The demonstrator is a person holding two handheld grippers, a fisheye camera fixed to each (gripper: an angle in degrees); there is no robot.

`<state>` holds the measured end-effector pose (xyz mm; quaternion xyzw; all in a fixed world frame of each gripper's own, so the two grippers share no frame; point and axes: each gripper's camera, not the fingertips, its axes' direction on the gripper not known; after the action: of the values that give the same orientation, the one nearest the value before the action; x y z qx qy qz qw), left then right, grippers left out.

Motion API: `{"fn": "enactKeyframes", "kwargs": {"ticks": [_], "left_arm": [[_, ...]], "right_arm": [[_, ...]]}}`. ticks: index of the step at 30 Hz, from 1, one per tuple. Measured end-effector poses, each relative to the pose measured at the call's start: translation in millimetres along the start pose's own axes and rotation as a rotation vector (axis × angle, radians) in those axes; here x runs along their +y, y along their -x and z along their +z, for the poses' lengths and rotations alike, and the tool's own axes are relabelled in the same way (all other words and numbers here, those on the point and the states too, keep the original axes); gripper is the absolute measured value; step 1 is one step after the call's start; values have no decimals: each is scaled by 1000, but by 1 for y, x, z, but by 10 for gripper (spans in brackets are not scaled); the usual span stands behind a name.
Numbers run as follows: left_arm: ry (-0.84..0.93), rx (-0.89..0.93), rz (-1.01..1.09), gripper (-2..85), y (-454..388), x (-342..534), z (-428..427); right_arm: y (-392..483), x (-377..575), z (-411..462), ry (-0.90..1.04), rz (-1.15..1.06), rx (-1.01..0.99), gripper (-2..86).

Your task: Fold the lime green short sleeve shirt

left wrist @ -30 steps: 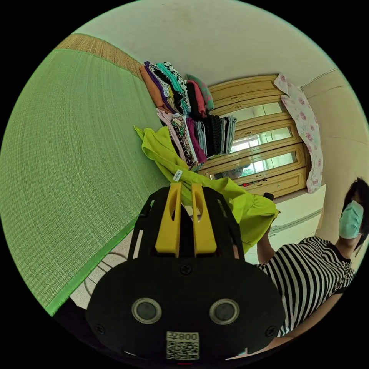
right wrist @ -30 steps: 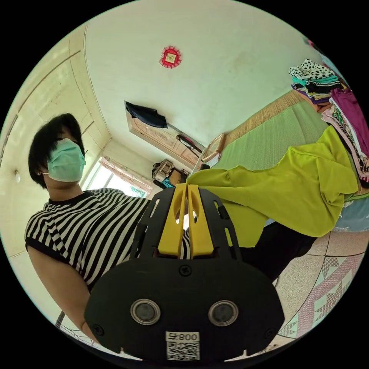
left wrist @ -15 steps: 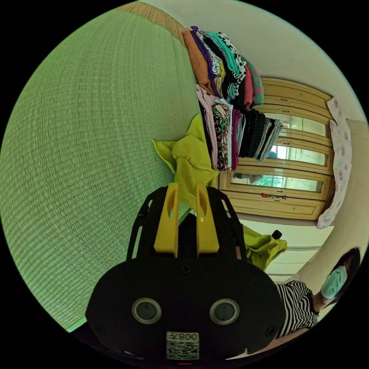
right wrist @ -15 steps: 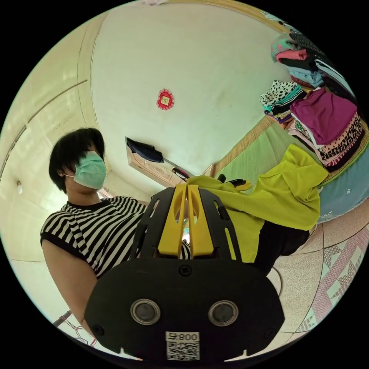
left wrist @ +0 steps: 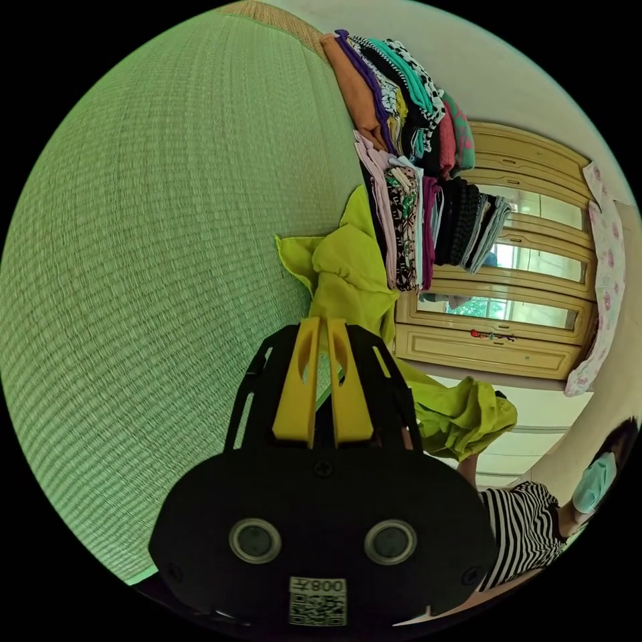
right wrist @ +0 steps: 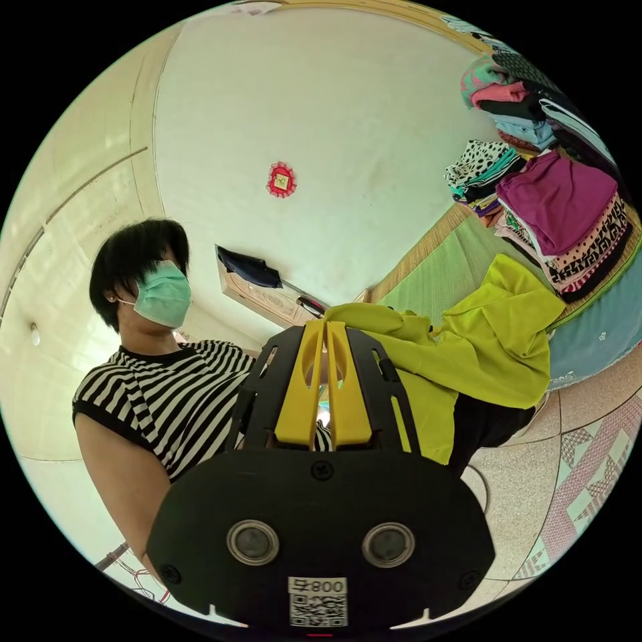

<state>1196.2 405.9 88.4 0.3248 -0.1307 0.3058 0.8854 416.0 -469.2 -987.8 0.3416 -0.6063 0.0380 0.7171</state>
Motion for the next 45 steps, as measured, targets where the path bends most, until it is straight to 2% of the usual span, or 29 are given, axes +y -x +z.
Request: {"fn": "enactKeyframes", "kwargs": {"ticks": [4, 7, 14, 20, 26, 34, 39, 45], "left_arm": [[-12, -77, -3, 53, 18, 4, -28], [3, -48, -5, 57, 31, 3, -39], [17, -23, -10, 16, 56, 13, -74], [-108, 164, 44, 7, 78, 70, -172], [-316, 319, 147, 6, 91, 173, -311], [-686, 481, 319, 6, 111, 368, -517], [-864, 502, 546, 6, 94, 478, -619], [-995, 429, 833, 5, 63, 609, -712]], "right_arm": [[-3, -13, 4, 9, 4, -9, 2], [-3, -22, 8, 13, 6, -17, 2], [5, -38, 9, 16, -3, -11, 2], [20, -51, 12, 19, -49, -28, 2], [51, -59, 21, 27, -146, -58, 2], [115, -53, 38, 43, -319, -88, 1], [175, -39, 47, 29, -469, -116, 1], [241, -14, 58, 9, -630, -159, 0]]}}
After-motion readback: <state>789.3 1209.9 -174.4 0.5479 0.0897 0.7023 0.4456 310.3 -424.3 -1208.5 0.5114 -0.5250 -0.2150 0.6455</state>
